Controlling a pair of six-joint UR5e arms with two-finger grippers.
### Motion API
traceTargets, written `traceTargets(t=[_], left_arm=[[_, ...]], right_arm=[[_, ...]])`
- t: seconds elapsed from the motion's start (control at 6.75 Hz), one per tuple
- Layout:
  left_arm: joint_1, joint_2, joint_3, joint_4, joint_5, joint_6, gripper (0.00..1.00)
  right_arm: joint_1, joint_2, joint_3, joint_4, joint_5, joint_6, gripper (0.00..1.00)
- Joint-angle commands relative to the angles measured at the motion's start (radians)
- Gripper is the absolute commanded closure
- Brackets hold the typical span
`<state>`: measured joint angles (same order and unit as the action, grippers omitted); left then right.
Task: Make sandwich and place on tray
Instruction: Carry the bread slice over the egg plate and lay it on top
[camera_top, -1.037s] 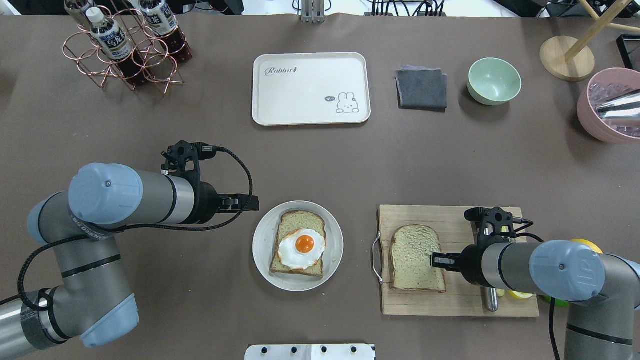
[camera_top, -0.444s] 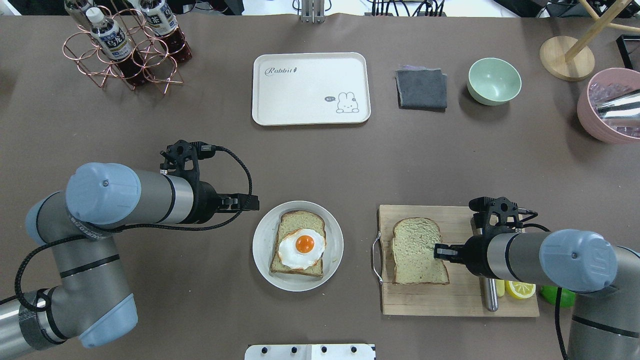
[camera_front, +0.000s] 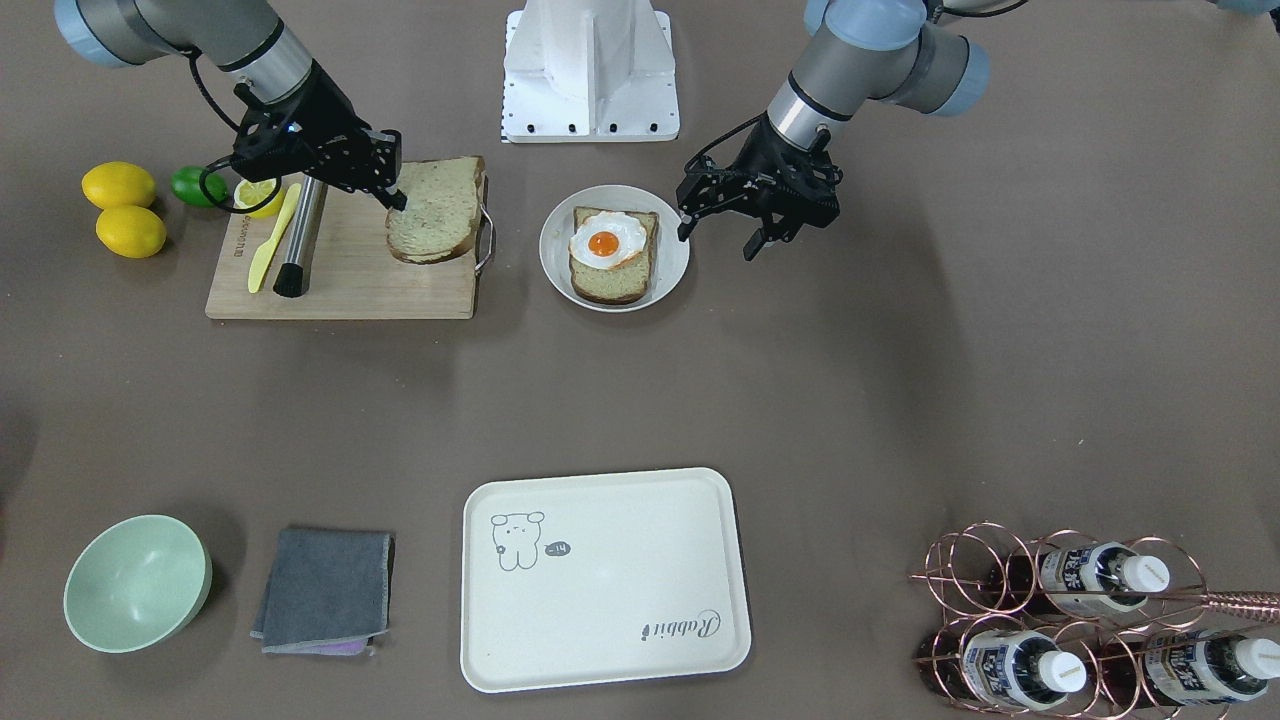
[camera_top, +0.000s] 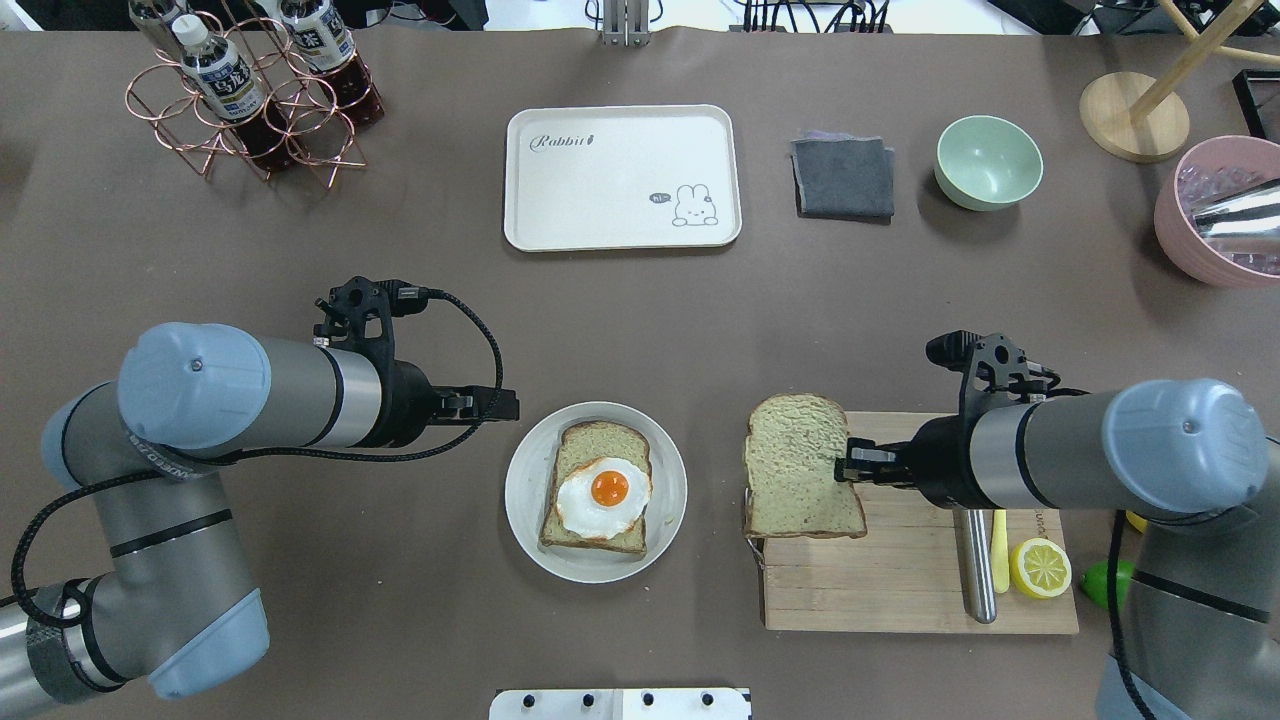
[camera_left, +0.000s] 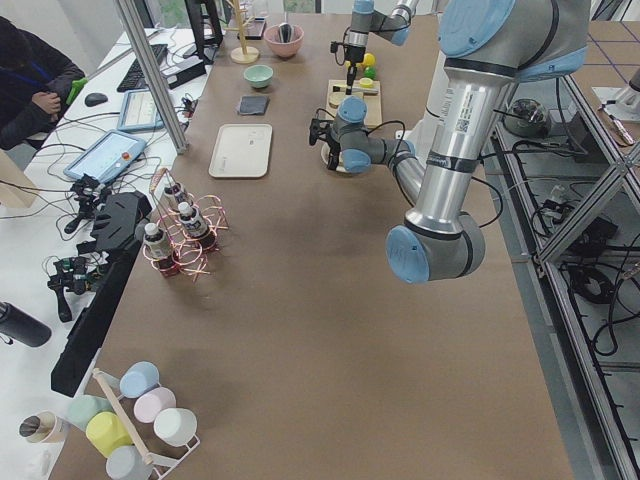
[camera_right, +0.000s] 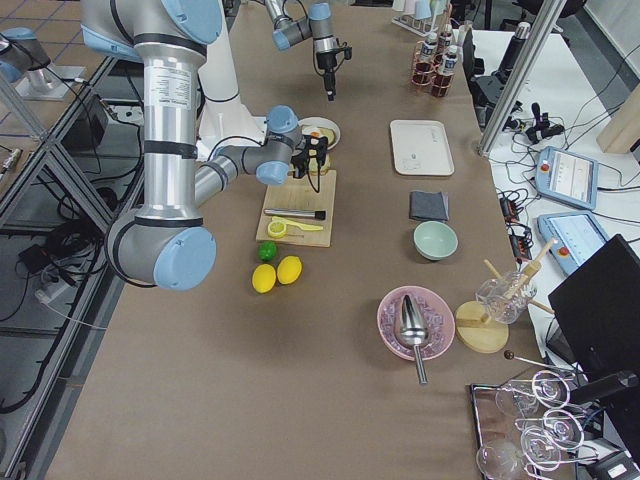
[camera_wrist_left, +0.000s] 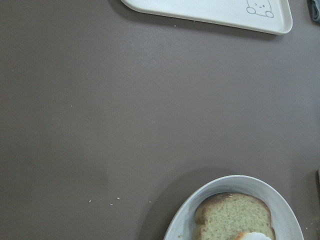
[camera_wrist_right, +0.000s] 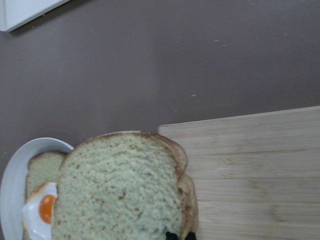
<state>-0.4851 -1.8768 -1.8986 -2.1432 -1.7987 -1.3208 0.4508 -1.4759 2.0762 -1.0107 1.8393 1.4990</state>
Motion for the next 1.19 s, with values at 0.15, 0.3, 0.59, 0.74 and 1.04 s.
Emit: traceTargets(t=[0.15, 0.3, 0.59, 0.74, 1.04], left_arm=[[-0.007, 0.109, -0.077, -0.006, -0.004, 0.006, 0.03], [-0.007, 0.145, -0.100, -0.007, -0.005, 0.006, 0.03], [-0.007, 0.162, -0.106, -0.026, -0.005, 0.006, 0.03], [-0.007, 0.162, -0.106, -0.026, -0.004, 0.005, 0.03], [-0.007, 0.160, -0.106, -0.026, -0.004, 0.003, 0.03]], right_arm=[[-0.116, 0.340, -0.074, -0.304, -0.144, 0.067, 1.00], [-0.150, 0.403, -0.146, -0.305, -0.182, 0.111, 1.00], [-0.173, 0.457, -0.234, -0.307, -0.230, 0.115, 1.00], [-0.176, 0.454, -0.251, -0.307, -0.233, 0.113, 1.00], [-0.181, 0.448, -0.252, -0.342, -0.233, 0.101, 1.00]])
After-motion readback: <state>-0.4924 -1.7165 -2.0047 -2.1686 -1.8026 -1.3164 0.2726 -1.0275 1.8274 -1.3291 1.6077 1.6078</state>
